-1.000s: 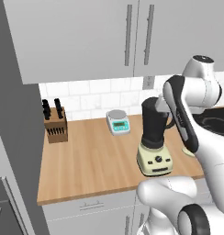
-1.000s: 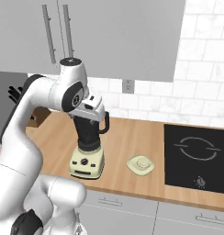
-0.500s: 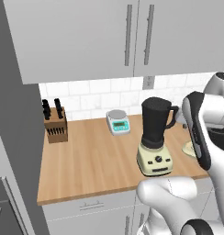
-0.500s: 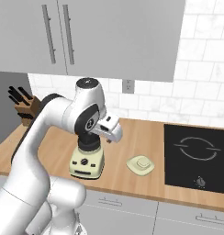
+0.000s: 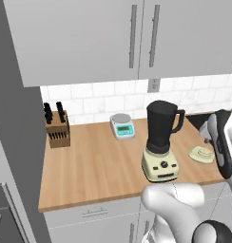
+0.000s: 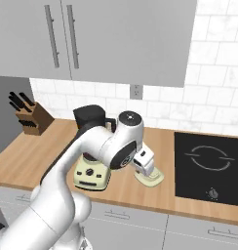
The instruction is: Close the lid blender by securely placing the lid on top.
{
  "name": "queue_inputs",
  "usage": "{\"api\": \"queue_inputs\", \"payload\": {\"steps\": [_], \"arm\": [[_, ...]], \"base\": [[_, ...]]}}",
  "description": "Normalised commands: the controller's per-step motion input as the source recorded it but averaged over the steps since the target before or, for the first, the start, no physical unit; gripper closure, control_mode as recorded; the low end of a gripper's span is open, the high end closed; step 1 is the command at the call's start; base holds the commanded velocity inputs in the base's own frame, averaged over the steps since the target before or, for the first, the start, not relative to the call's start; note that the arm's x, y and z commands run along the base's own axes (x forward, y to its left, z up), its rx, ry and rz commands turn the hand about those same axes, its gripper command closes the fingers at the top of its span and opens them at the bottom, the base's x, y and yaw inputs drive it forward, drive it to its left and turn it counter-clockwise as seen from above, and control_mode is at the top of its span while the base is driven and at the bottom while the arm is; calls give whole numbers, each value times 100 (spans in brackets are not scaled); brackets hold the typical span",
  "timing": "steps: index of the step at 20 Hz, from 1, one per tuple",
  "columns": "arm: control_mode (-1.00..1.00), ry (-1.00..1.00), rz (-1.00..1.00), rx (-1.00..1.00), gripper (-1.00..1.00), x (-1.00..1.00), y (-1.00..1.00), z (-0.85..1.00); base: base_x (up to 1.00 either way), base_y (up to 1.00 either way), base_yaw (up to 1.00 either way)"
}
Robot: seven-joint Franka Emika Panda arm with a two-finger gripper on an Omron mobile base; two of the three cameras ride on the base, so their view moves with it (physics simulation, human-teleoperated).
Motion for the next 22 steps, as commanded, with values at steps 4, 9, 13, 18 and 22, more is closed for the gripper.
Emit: {"api": "queue_inputs", "payload": {"steps": [4, 9, 13, 18, 22], "arm": [[-100, 0, -6, 18, -100, 26, -53, -42], [-100, 0, 0, 17, -100, 41, -37, -27], [-100, 4, 0, 8, -100, 42, -17, -26], [-100, 4, 0, 3, -100, 38, -3, -28], [-100, 3, 0, 0, -100, 31, -2, -36]], "base": [[0, 0, 0], [0, 0, 0], [0, 0, 0], [0, 0, 0], [0, 0, 0]]}}
